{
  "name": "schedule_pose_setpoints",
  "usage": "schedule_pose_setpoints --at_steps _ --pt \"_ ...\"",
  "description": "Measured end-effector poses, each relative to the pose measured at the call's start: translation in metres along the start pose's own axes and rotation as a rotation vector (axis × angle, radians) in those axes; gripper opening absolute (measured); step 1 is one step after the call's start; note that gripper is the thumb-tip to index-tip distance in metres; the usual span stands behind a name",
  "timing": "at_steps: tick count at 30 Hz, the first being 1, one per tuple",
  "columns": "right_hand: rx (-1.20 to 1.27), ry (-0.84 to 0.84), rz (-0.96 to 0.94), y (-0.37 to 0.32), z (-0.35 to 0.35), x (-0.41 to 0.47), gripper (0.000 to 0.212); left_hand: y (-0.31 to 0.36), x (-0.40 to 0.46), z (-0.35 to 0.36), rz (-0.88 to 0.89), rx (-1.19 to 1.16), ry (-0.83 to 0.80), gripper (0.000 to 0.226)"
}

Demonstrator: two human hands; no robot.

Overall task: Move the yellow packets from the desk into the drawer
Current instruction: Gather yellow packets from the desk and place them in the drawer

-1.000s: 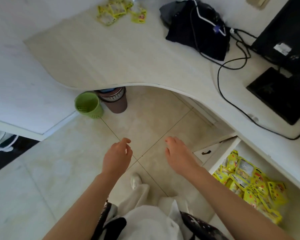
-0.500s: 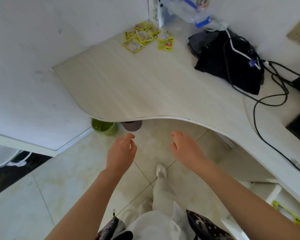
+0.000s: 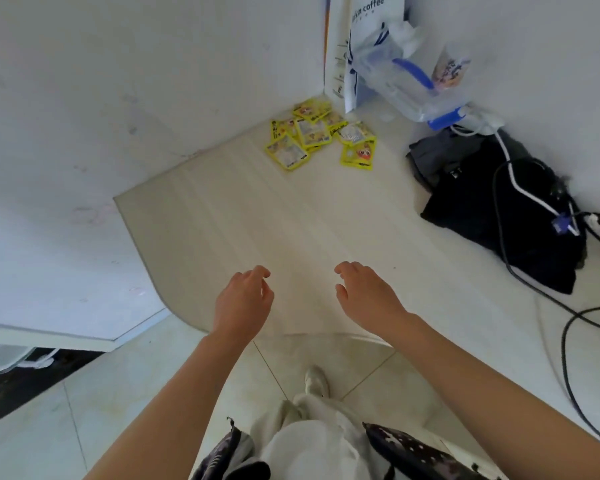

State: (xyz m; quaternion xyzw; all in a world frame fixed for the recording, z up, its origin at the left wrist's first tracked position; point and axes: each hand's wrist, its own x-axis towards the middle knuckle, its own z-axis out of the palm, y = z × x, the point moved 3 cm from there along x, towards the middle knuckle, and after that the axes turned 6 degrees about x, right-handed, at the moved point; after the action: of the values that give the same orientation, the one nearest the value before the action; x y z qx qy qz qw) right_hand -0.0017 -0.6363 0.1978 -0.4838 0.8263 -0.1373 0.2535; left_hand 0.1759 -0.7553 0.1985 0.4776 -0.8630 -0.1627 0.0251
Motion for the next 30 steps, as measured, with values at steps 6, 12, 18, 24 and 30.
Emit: schedule_pose_setpoints --at_steps 6,12,18,24,30 --pt "-0.005 0.002 0.013 -0.003 -0.018 0.064 0.035 -0.013 0.07 -0.004 0.026 0.035 -0.037 0.027" --pt "0.011 0.023 0.125 0.002 -0.026 0.114 0.036 -0.023 0.137 -0.008 0.111 0.07 -0.102 0.028" --pt "0.062 -0.004 0.219 0.012 -0.034 0.152 0.035 -0.028 0.209 -0.008 0.172 0.086 -0.176 0.026" --pt "0.095 0.008 0.261 0.029 -0.053 0.193 0.034 -0.018 0.263 -0.003 0.178 0.075 -0.229 0.023" --pt "0.1 -0.014 0.284 0.053 -0.075 0.242 0.034 -0.012 0.313 0.01 -0.064 -0.154 -0.31 0.021"
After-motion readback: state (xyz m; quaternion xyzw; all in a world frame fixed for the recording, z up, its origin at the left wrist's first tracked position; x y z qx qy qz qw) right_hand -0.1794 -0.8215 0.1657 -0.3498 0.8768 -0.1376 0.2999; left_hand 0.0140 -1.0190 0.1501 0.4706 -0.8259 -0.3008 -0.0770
